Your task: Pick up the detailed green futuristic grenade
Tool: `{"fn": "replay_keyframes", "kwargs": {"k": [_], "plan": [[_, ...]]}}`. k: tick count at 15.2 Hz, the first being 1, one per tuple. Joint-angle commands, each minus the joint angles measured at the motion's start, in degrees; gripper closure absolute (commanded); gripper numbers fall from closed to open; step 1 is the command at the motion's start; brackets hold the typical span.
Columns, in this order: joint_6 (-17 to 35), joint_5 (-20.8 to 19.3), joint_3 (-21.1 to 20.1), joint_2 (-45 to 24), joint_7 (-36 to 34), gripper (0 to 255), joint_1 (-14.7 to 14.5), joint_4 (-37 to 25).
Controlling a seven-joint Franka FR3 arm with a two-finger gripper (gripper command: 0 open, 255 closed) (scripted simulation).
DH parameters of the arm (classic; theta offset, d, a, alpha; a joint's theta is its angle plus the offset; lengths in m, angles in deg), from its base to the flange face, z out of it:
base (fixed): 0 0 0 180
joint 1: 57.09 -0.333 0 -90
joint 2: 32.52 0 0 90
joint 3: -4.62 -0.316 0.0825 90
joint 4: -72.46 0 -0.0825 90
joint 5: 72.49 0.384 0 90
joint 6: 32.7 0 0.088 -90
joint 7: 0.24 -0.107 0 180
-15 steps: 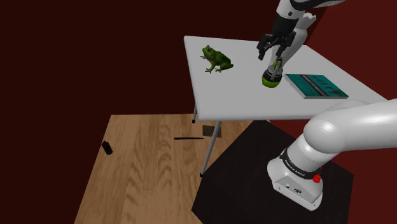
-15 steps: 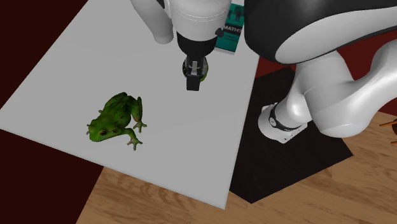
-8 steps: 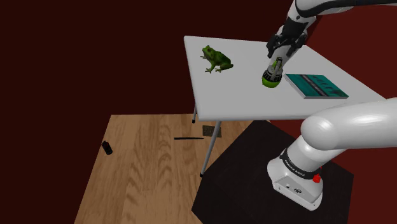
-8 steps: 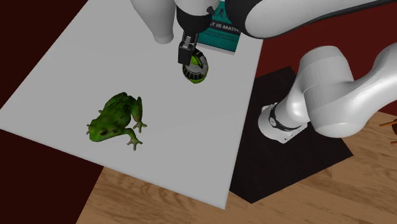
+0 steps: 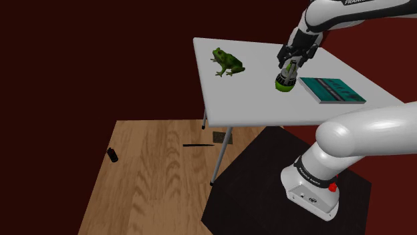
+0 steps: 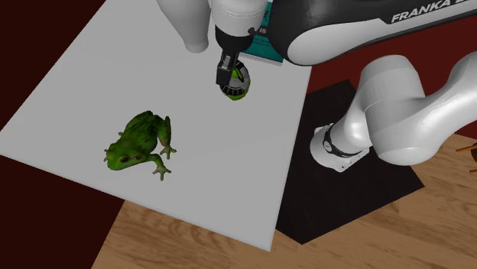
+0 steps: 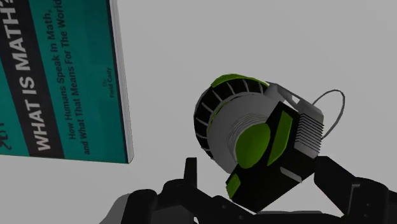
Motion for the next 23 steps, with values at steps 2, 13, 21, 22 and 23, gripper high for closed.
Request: {"fn": "replay_keyframes", "kwargs": {"k": [2,13,21,22,23], "plan": [[0.3,0.0,0.0,0.0,-0.1,255,0.0,0.3],[-2.2,0.3,-0.2,0.5,0.3,255,-0.1,-1.7],[-8.5,1.3,-0.9,1.2,1.1,255,-0.5,-7.4],[-9.3,1.4,-1.0,1.2,1.2,255,-0.5,-8.1],[-10.0,1.5,-1.1,1.2,1.3,255,-0.6,-8.9]]}}
